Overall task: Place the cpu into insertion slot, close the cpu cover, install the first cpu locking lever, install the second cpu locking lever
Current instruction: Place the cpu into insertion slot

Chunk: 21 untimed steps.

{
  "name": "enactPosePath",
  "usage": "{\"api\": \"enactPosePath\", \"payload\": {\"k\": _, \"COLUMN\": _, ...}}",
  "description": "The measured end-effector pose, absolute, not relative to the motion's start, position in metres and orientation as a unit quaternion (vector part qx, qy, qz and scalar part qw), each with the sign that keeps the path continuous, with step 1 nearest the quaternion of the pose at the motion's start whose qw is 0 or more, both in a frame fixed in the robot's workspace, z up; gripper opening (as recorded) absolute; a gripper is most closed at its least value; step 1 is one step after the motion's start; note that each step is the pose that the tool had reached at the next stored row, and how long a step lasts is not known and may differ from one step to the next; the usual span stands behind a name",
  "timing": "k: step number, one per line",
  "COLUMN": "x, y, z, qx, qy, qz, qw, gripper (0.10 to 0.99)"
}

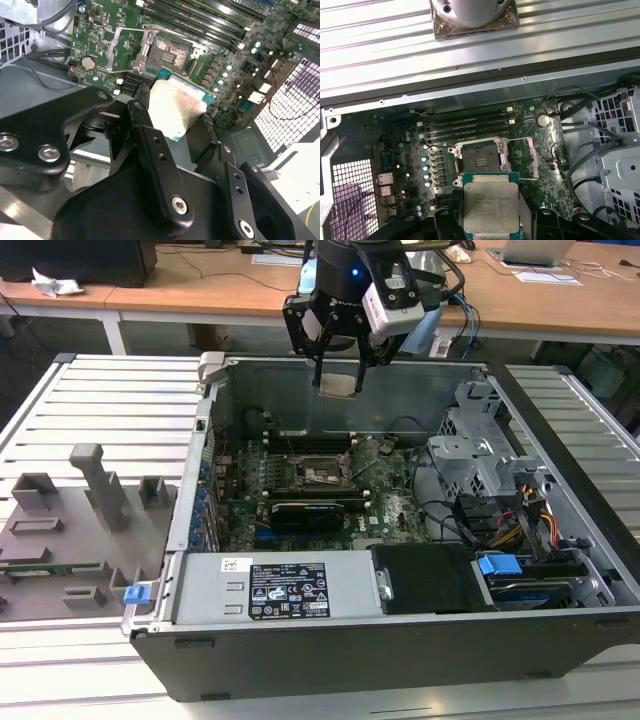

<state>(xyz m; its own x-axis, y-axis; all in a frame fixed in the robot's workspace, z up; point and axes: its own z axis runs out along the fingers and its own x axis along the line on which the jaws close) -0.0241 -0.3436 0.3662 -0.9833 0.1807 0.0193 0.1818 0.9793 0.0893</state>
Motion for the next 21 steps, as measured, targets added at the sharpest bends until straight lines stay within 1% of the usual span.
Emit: {"api": "enactPosePath", "payload": {"k": 21, "x": -0.0241, "y": -0.3436, "z": 0.3662, "qx": -0.136, "qy": -0.99, "qz": -0.046, "qw": 0.003, "gripper": 0.537}}
